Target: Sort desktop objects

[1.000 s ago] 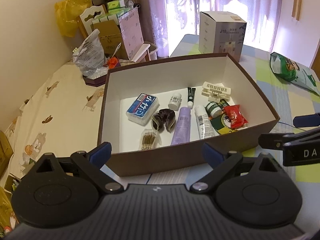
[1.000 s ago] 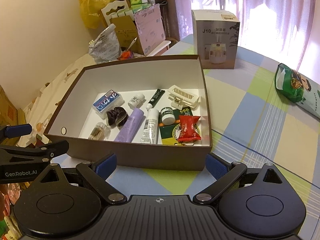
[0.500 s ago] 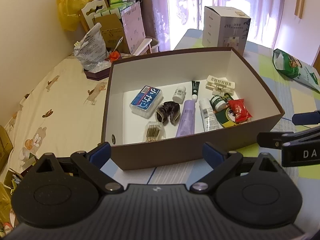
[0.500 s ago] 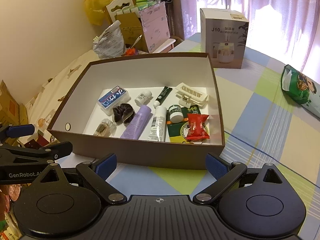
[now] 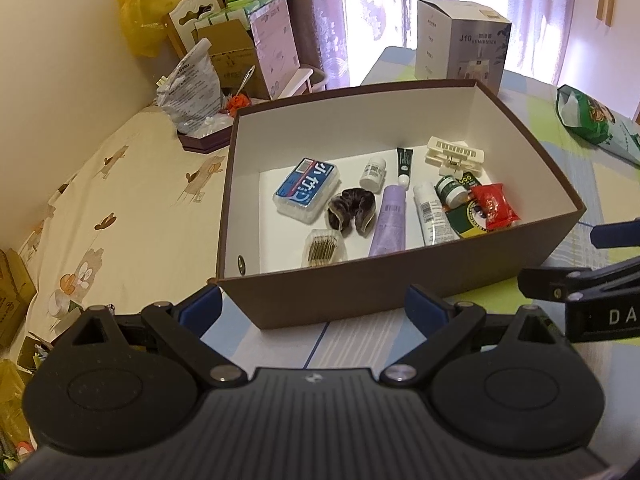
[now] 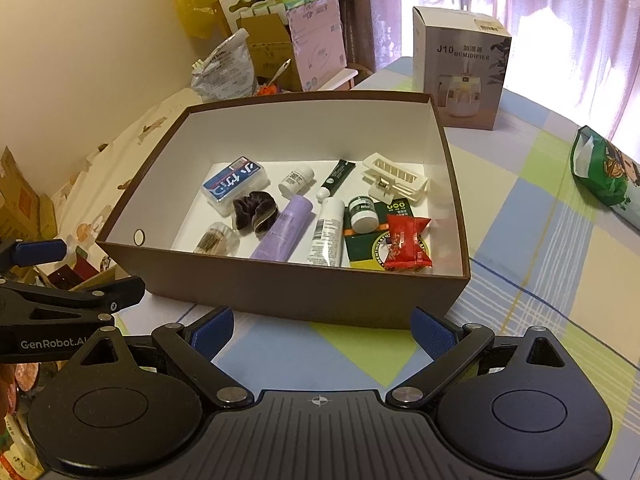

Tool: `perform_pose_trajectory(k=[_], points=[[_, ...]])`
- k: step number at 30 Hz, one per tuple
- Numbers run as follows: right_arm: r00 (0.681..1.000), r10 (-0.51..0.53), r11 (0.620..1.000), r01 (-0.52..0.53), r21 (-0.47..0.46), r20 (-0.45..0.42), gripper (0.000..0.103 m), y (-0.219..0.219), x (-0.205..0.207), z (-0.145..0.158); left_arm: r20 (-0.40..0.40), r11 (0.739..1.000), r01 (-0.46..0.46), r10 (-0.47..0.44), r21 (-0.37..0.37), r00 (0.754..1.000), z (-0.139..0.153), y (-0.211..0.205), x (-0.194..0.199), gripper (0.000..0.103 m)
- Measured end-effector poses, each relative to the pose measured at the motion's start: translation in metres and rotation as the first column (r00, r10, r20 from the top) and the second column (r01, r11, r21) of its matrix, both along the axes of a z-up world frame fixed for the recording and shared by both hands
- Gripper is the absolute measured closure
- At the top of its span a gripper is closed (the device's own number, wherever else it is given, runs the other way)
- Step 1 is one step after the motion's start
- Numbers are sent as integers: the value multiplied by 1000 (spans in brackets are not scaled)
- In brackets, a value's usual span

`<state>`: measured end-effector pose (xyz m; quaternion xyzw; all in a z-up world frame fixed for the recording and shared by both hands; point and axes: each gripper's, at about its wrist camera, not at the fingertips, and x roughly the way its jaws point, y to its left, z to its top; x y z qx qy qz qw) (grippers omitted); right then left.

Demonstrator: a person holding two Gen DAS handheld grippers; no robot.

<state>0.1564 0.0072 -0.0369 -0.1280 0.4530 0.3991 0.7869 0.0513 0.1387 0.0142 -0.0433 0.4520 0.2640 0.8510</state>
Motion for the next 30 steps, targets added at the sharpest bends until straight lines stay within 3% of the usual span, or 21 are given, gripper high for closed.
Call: perform_pose_trajectory(k=[30], points=[[999,29,999,-29,-17,-20,3,-18,-24,-8,-13,999,-34,34,8,999,-8,-19,-26,7]])
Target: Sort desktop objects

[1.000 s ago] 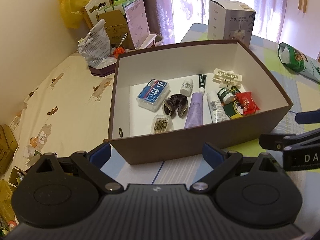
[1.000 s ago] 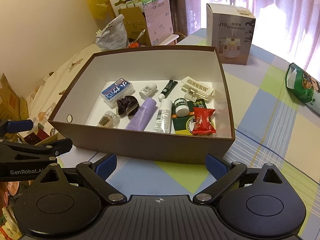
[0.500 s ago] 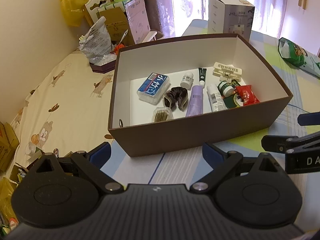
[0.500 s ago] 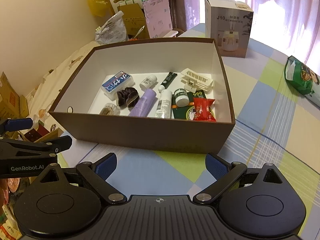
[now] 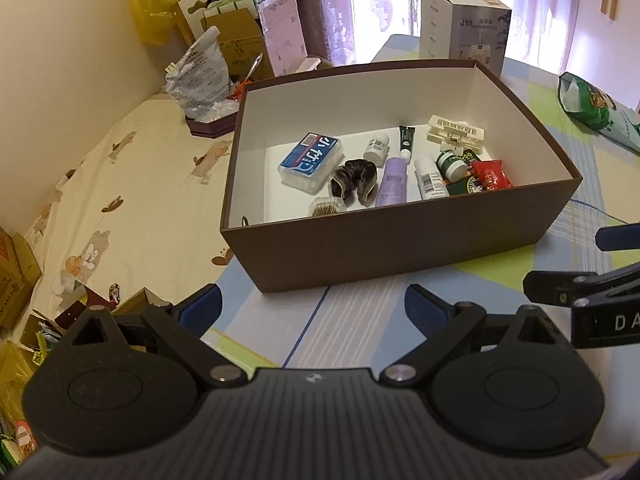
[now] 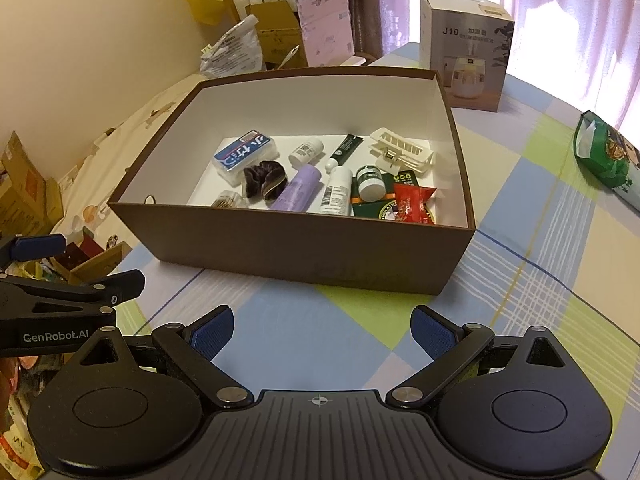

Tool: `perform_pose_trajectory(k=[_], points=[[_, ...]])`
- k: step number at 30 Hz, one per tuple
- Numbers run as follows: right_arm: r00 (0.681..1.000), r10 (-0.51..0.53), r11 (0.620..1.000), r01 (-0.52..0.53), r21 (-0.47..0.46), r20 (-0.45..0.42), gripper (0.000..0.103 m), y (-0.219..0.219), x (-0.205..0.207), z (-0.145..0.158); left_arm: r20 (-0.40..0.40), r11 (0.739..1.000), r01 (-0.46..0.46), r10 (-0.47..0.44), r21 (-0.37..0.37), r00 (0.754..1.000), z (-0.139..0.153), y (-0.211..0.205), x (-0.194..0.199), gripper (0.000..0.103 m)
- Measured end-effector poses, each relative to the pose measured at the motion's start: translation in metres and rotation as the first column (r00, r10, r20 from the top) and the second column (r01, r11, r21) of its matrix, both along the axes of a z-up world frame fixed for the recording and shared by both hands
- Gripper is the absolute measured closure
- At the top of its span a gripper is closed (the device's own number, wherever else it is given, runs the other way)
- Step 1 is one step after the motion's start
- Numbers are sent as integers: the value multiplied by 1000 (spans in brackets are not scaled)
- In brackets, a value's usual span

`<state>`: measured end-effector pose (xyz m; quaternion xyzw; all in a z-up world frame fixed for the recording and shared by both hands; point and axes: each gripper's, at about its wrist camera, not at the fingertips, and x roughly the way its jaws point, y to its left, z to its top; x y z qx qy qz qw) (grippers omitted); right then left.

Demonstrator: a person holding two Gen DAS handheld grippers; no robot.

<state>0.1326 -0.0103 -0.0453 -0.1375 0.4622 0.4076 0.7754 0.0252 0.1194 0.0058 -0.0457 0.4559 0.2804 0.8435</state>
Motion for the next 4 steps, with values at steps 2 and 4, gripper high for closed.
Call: perform_pose_trajectory(k=[2,4], points=[[1000,4,1000,-4,1,0,3,-1,-1,0,3,1000,-4,4,11,1000,1,-2,-2,7],[1000,6,1000,-6,2,1,3,-3,-3,0,4,1000,-9,9,11,1000,1,-4,-2,7]])
